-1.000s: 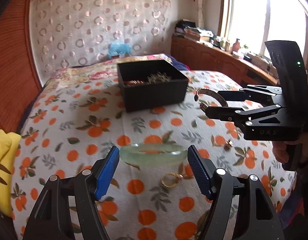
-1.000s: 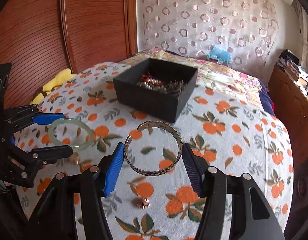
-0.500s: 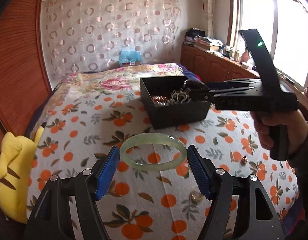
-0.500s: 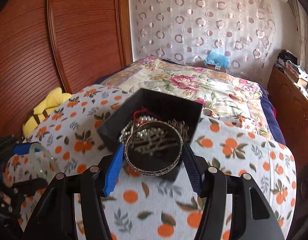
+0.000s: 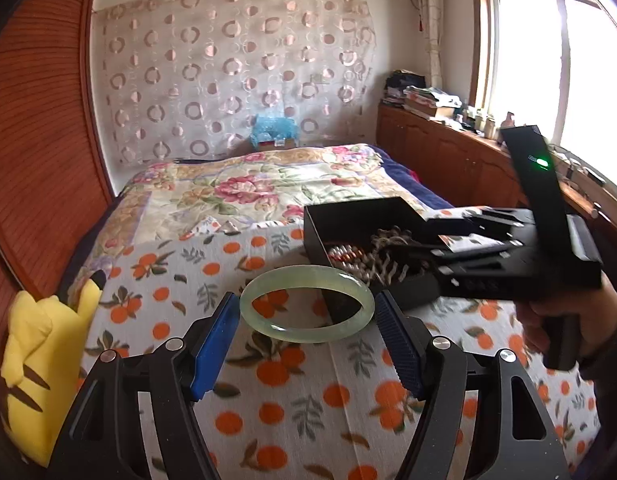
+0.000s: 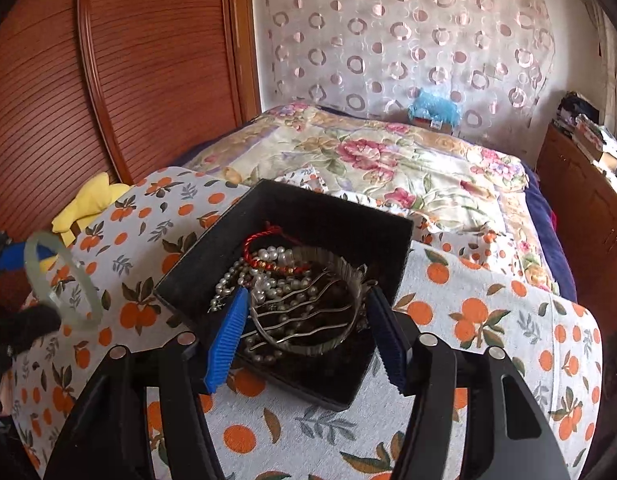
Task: Organize jewelry
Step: 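Carry the jade bangle into the black box and open the left tool, then move both tools to the gold ring and the small gold earring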
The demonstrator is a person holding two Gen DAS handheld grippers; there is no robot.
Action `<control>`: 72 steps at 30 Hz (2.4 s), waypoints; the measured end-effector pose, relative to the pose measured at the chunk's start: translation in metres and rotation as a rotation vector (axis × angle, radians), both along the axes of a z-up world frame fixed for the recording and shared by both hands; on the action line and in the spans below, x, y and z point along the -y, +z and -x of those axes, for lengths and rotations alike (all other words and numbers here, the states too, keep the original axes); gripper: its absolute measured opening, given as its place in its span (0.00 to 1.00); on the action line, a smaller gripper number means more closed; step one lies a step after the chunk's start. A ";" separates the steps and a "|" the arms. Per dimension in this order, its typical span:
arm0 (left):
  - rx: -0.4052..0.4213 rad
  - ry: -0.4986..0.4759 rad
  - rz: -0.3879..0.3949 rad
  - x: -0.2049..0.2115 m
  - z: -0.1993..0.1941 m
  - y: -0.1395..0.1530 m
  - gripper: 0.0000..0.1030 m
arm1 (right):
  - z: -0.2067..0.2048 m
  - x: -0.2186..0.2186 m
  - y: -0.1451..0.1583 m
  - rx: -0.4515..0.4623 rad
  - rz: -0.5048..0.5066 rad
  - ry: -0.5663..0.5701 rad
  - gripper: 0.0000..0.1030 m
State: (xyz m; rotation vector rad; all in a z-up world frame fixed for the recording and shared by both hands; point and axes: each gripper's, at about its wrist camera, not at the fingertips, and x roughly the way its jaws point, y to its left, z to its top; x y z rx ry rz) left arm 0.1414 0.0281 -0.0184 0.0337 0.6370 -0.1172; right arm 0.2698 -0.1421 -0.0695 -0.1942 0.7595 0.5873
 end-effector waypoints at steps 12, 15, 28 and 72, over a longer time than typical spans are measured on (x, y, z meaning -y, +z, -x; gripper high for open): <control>-0.013 -0.013 -0.037 0.025 -0.051 0.007 0.65 | 0.019 0.053 0.003 0.044 -0.023 -0.066 0.64; -0.019 -0.017 -0.047 0.034 -0.061 0.005 0.65 | 0.024 0.070 0.000 0.040 -0.037 -0.083 0.64; -0.060 -0.042 -0.105 0.060 -0.082 -0.008 0.65 | 0.038 0.104 -0.005 0.036 -0.074 -0.110 0.64; -0.137 -0.110 -0.028 0.032 0.057 -0.055 0.72 | 0.141 0.120 -0.034 -0.030 -0.006 -0.029 0.61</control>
